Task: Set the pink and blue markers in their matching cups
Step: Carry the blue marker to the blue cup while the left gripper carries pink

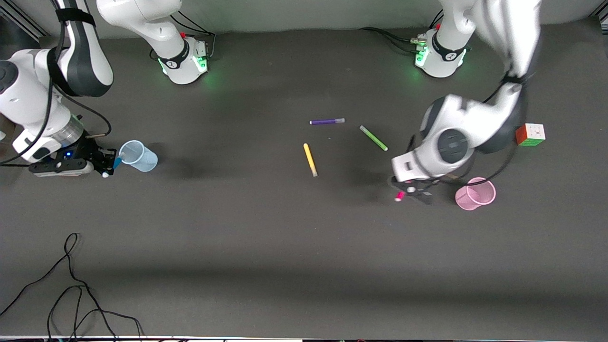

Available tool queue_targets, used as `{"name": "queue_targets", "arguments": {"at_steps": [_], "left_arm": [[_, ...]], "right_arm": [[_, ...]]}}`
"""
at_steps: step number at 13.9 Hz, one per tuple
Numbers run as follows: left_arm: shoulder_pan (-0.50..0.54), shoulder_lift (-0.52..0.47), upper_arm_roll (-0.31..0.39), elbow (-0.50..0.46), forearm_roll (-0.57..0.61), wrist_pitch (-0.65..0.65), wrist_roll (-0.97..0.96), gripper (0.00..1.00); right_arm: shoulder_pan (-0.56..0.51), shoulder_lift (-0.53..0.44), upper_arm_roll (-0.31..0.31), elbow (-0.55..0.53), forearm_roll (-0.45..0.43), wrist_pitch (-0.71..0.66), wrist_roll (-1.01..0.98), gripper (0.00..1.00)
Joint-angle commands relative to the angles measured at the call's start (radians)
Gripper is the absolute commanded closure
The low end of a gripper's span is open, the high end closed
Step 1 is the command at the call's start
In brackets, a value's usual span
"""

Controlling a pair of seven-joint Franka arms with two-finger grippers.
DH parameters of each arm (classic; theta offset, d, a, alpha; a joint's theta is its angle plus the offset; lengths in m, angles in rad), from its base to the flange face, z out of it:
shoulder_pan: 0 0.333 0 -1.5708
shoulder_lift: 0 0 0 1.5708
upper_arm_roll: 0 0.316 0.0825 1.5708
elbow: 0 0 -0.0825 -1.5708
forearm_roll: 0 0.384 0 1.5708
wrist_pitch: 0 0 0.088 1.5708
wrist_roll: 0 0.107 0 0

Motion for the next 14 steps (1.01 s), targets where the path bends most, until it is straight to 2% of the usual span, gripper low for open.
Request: {"name": "queue_targets", "arguments": {"at_steps": [1,4,7,10,12,14], "left_arm": [[0.083,-0.102,-0.002,0.053,-0.026,-0.198,-0.05,0.97],[0.163,-0.116,0.011,0.105,0.006,-0.34,-0.13,0.97],[0.242,-0.113,0.029,0.109,0.043,-0.351,-0.126,0.97],[0.287,-0.071,0.028,0.119,0.108,-0.378,-0.126,0.99],[0.295,-0.018,0.028,0.154,0.115,-0.395,-0.132,0.99],[0.298,0.06,0.028,0.243,0.116,-0.491,-0.133,0.99]], "right_arm": [[0.009,-0.07,-0.068,-0.172,-0.059,0.17,-0.033,1.0],[0.009,-0.09,-0.091,-0.244,-0.059,0.222,-0.033,1.0],[0.009,-0.09,-0.114,-0.296,-0.062,0.264,-0.033,1.0],[0.009,-0.073,-0.177,-0.316,-0.149,0.333,-0.033,1.0],[0.011,-0.062,-0.182,-0.321,-0.153,0.342,-0.031,0.92],[0.011,-0.059,-0.183,-0.321,-0.153,0.348,-0.03,0.85]]}}
